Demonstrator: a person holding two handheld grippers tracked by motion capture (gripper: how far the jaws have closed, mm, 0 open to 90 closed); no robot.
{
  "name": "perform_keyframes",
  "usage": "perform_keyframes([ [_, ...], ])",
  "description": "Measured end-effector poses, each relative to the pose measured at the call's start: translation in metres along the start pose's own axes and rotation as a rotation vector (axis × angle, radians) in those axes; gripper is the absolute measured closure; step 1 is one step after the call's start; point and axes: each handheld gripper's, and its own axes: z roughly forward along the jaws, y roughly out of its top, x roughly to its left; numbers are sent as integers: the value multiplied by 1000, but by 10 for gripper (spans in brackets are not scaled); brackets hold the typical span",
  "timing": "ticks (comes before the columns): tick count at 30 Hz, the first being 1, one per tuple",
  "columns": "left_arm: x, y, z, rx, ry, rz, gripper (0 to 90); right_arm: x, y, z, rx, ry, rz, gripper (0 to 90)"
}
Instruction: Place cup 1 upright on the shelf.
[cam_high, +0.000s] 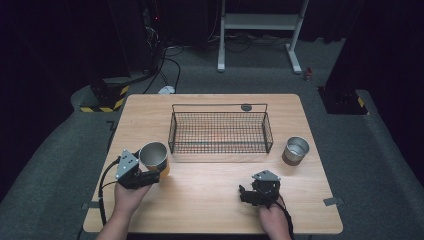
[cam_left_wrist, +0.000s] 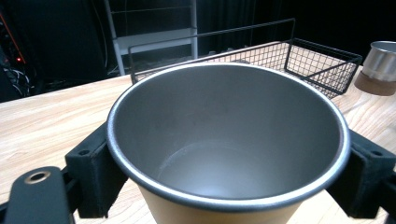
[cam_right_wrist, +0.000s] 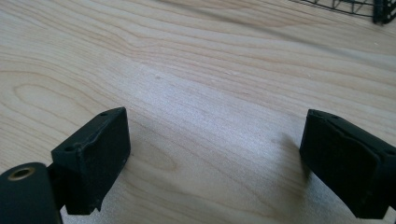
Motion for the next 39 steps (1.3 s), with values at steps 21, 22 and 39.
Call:
perform_keyframes([
  [21, -20, 14, 23, 9, -47, 14, 133, 0, 0, 0, -2, 8, -9, 85],
  [22, -20, 14, 24, 13, -47, 14, 133, 0, 0, 0, -2, 8, -9, 85],
  [39, -23, 12, 32, 33, -54, 11, 133, 1, -1, 0, -1, 9, -8, 85],
])
